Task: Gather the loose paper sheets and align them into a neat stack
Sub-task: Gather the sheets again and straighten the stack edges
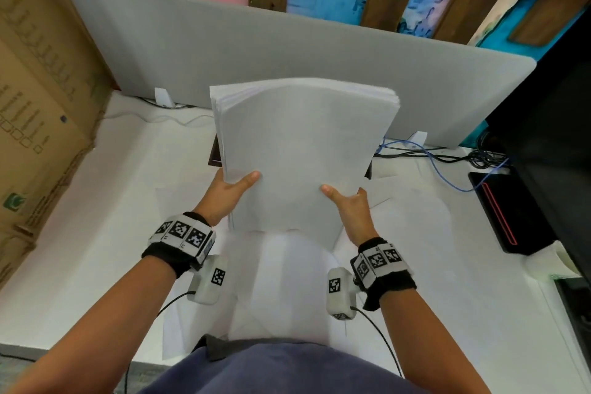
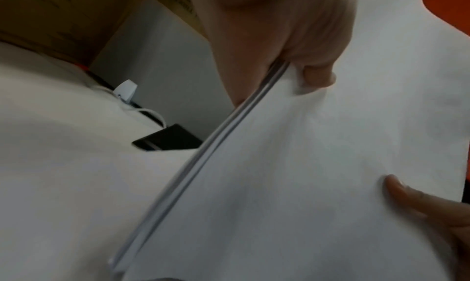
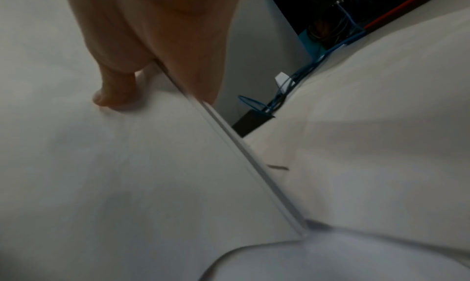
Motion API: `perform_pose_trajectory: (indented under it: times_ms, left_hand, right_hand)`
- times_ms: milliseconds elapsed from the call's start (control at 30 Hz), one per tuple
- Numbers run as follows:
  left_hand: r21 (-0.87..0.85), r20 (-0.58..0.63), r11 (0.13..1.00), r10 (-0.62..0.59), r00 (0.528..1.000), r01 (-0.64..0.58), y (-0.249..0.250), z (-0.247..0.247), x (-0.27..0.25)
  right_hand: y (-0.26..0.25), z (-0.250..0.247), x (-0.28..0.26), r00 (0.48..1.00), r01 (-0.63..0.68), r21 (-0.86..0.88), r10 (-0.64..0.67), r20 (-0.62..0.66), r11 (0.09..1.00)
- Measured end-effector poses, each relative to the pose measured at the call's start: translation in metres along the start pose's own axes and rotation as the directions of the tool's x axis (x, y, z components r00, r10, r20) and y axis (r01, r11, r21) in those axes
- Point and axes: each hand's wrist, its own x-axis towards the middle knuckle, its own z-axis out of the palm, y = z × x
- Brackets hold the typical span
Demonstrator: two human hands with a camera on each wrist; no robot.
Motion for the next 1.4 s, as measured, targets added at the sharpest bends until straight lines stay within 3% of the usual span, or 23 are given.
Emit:
perform_pose_trajectory:
  times_ms: [133, 400, 767, 867, 1033, 1167, 1300, 1400]
  left_hand:
    - [0.021, -0.018, 0.997, -0.075, 0.997, 0.076, -0.022, 0.003, -0.005]
    - [-0.016, -0.061, 0.995, -0.097, 0.993, 0.096, -0.023, 0.010, -0.005]
    - [-0.025, -0.027, 1.000, -0.002, 1.000, 0.002, -0.001, 0.009, 0.007]
    - [-0.044, -0.025, 0.999, 0.013, 1.000, -0.014, 0.005, 0.015, 0.009]
    - [0.051, 0.083, 0.998, 0.029, 0.996, -0.033, 0.009, 0.026, 0.013]
    - [0.058, 0.054, 0.998, 0.013, 0.998, -0.016, 0.005, 0.035, 0.016]
    - [0.039, 0.010, 0.996, -0.075, 0.997, 0.074, -0.003, 0.051, 0.016]
    - [0.051, -0.024, 0.992, -0.113, 0.993, 0.114, -0.011, 0.054, 0.015]
  right_hand:
    - [0.027, 0.006, -0.007, 0.995, -0.093, -0.009, 0.093, -0.031, 0.996]
    - [0.040, 0.009, 0.001, 0.988, -0.131, 0.035, 0.133, -0.075, 0.991]
    - [-0.007, -0.005, 0.014, 0.998, 0.051, 0.010, -0.051, -0.028, 0.999]
    - [-0.012, -0.009, 0.016, 0.998, 0.061, -0.030, -0.062, -0.031, 0.998]
    - [-0.013, -0.022, 0.018, 0.995, 0.050, -0.061, -0.055, -0.083, 0.997]
    - [-0.013, -0.032, 0.019, 0.995, 0.042, -0.094, -0.051, -0.089, 0.995]
    - [-0.009, -0.043, 0.019, 0.992, 0.057, -0.114, -0.069, -0.102, 0.992]
    - [-0.005, -0.052, 0.020, 0.998, 0.050, -0.172, -0.056, -0.031, 0.984]
